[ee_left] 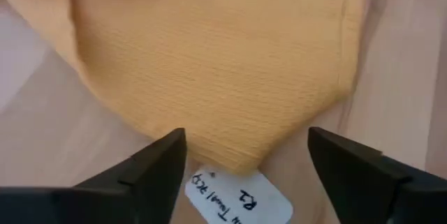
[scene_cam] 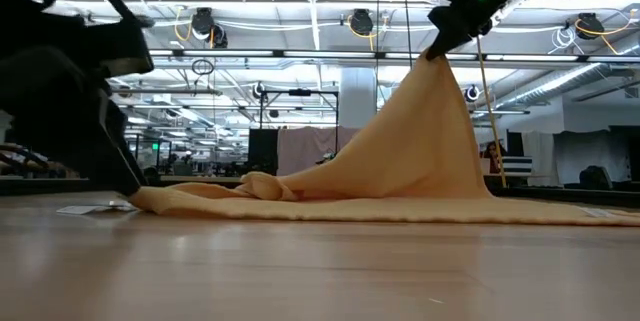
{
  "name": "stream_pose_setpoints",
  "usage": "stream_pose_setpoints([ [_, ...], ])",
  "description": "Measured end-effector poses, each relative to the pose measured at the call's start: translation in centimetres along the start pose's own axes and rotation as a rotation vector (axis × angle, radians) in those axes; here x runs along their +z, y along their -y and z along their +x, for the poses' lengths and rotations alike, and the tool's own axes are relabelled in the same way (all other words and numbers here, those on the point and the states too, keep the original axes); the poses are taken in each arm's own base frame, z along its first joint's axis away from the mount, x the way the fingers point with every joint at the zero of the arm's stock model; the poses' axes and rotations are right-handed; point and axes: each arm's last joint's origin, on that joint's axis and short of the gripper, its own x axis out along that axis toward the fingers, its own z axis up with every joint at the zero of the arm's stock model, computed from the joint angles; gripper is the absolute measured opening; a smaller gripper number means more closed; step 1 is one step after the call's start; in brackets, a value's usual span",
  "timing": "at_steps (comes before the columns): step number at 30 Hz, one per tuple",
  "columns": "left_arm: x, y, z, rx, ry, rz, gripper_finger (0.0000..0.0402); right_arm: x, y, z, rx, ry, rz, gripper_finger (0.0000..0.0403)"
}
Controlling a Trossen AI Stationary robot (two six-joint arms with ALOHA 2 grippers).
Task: Roll towel
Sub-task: Fold the yellow towel in
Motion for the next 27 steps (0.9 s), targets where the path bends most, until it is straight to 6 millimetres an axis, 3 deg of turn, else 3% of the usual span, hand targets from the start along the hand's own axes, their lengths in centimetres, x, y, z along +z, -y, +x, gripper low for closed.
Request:
stream_pose_setpoints([
  [3, 0.4, -0.1, 0.5, -0.054, -0.051, -0.032, 0.0298, -0.1, 0.0, 0.0, 0.001, -0.005, -0.003, 0.0000],
  [5, 0.7, -0.1, 0.7, -0.065, -0.036, -0.026, 0.0268, -0.1, 0.0, 0.0, 0.002, -0.009, -0.005, 0.0000],
  [13, 1.6, -0.6, 0.2, -0.085, -0.025, 0.011, 0.0033, 0.0, 0.0, 0.0, 0.001, -0.004, -0.019, 0.0000],
  [15, 1.8, -0.8, -0.4, -0.113, -0.061, -0.042, 0.0011, -0.1, 0.0, 0.0, 0.001, -0.008, -0.021, 0.0000],
  [20, 1.7, -1.4, -2.1, -0.118, -0.116, -0.165, 0.0055, -0.1, 0.0, 0.0, 0.002, -0.010, -0.022, 0.0000],
  [27, 0.5, -1.0, -1.6, -0.073, -0.133, -0.109, 0.0207, -0.1, 0.0, 0.0, 0.001, -0.006, -0.019, 0.0000],
])
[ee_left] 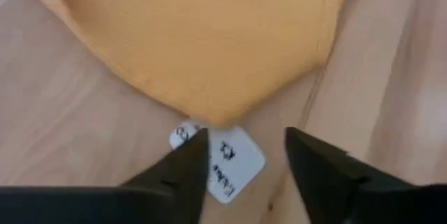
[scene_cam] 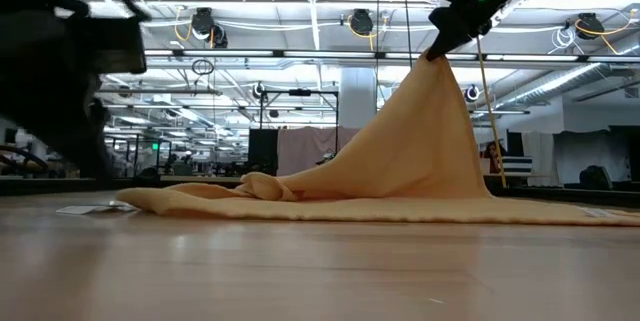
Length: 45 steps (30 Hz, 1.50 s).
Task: Roll towel
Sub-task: Fold the yellow towel in
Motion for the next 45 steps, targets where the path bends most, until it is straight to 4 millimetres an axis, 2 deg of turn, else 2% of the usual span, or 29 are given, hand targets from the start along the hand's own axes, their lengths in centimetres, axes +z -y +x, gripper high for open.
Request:
stream_pose_setpoints([
  [4, -0.5, 0.1, 1.1, 0.049, 0.015, 0.032, 0.0276, 0.0, 0.0, 0.0, 0.001, -0.005, -0.002, 0.0000],
  [8, -0.9, 0.1, 1.8, 0.086, 0.010, 0.063, 0.0287, -0.1, 0.0, 0.0, 0.001, -0.005, 0.000, 0.0000],
  [11, -0.9, 0.2, 2.1, 0.095, 0.024, 0.087, 0.0266, 0.0, 0.0, 0.0, 0.001, -0.004, 0.001, 0.0000],
  [15, -0.6, 0.3, 2.3, 0.103, 0.082, 0.110, 0.0211, 0.0, 0.0, 0.0, 0.001, -0.004, 0.001, 0.0000],
  [25, 0.0, 0.8, 2.2, 0.043, 0.115, 0.112, 0.0017, 0.0, 0.0, 0.0, 0.001, -0.004, -0.001, 0.0000],
  [30, 0.6, 1.1, 1.3, -0.041, 0.118, 0.132, 0.0010, 0.0, 0.0, 0.0, 0.001, -0.004, -0.001, 0.0000],
  [39, 1.0, 1.6, -1.2, -0.292, -0.015, 0.123, 0.0005, 0.0, 0.0, 0.0, 0.001, -0.004, 0.001, 0.0000],
  [45, 0.8, 1.5, -1.7, -0.351, -0.114, 0.059, 0.0018, -0.1, 0.0, 0.0, 0.003, -0.005, 0.012, 0.0000],
])
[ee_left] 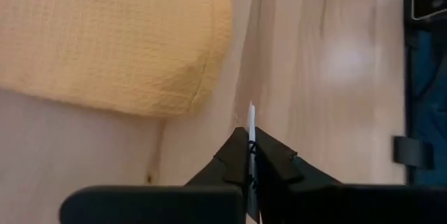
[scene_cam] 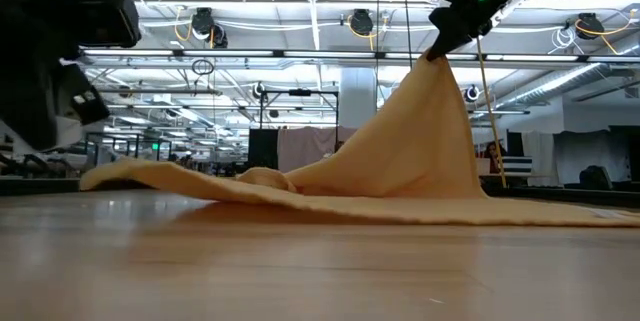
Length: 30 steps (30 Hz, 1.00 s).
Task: Roll towel
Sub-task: Fold the yellow towel in
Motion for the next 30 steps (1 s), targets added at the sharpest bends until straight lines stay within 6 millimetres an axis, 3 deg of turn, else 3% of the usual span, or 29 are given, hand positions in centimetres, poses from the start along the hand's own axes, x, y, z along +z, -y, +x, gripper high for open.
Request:
stream_pose_setpoints([
  [5, 0.0, -0.2, 0.0, 0.031, 0.016, -0.030, 0.0045, 0.0, 0.0, 0.0, 0.020, 0.006, 0.004, 0.0000],
  [14, -0.3, -0.8, 0.0, 0.124, 0.019, 0.010, 0.0148, 0.0, -0.1, 0.0, 0.024, 0.007, 0.007, 0.0000],
  [21, -1.4, -1.9, -0.9, 0.188, -0.183, 0.004, 0.0191, 0.0, -0.1, 0.0, 0.024, 0.007, 0.003, 0.0000],
  [26, 0.5, -3.6, -2.7, 0.497, -0.001, 0.070, 0.0201, 0.1, -0.1, 0.0, 0.023, 0.013, 0.006, 0.0000],
  [30, 2.7, -5.0, -3.8, 0.879, 0.233, 0.324, 0.0201, 0.3, 0.0, 0.0, 0.020, 0.028, 0.018, 0.0000],
])
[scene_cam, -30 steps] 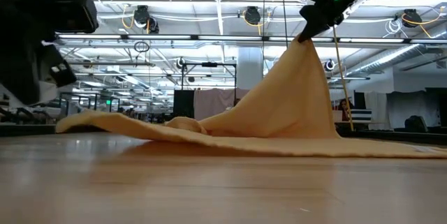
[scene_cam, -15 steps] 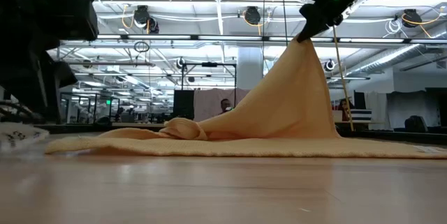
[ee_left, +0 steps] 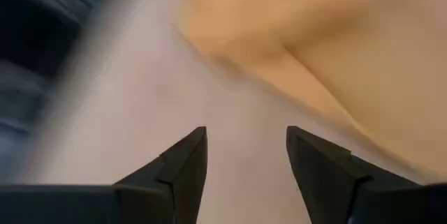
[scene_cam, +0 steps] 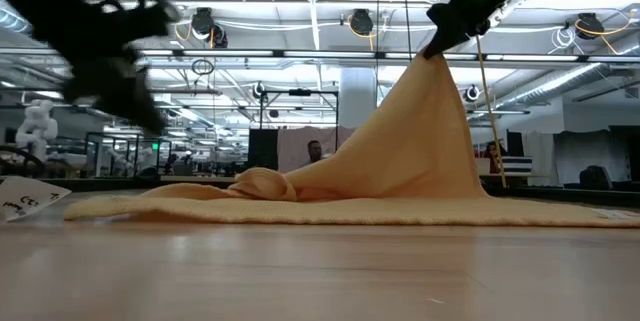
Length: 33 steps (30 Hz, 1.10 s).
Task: Roll towel
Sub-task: Fold the yellow towel in
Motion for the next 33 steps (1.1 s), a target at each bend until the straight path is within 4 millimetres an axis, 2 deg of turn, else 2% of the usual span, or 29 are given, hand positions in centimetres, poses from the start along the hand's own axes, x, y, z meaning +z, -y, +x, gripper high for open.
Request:
stream_pose_setpoints([
  [3, 1.5, -0.9, 0.6, 0.194, 0.132, -0.049, 0.0201, -0.1, 0.0, 0.0, 0.001, -0.006, 0.000, 0.0000],
  [5, 2.7, -1.7, 1.7, 0.207, 0.139, -0.096, 0.0201, -0.1, 0.0, 0.0, 0.003, -0.014, -0.003, 0.0000],
  [9, 4.5, -3.5, 4.5, -0.129, 0.082, -0.159, 0.0201, -0.2, 0.0, 0.0, 0.004, -0.021, -0.005, 0.0000],
  [11, 5.0, -4.4, 5.6, -0.205, 0.093, -0.176, 0.0201, -0.2, 0.0, 0.0, 0.004, -0.020, -0.006, 0.0000],
  [15, 5.1, -6.5, 7.0, -0.165, 0.078, -0.219, 0.0201, -0.2, 0.0, 0.0, 0.003, -0.017, -0.007, 0.0000],
  [19, 4.8, -8.4, 8.3, -0.315, 0.036, -0.348, 0.0207, -0.1, 0.0, 0.0, 0.003, -0.013, -0.017, 0.0000],
  [21, 4.7, -8.9, 8.8, -0.327, 0.008, -0.464, 0.0220, -0.1, 0.0, 0.0, 0.002, -0.013, -0.018, 0.0000],
  [26, 3.7, -8.7, 9.7, -0.314, -0.082, -0.624, 0.0268, -0.1, 0.0, 0.0, 0.003, -0.013, -0.017, 0.0000],
  [30, 2.8, -7.8, 10.6, -0.318, -0.133, -0.842, 0.0304, -0.1, 0.0, 0.0, 0.002, -0.013, -0.015, 0.0000],
  [33, 2.6, -7.6, 11.2, -0.304, -0.138, -0.863, 0.0324, -0.1, 0.0, 0.0, 0.002, -0.013, -0.014, 0.0000],
])
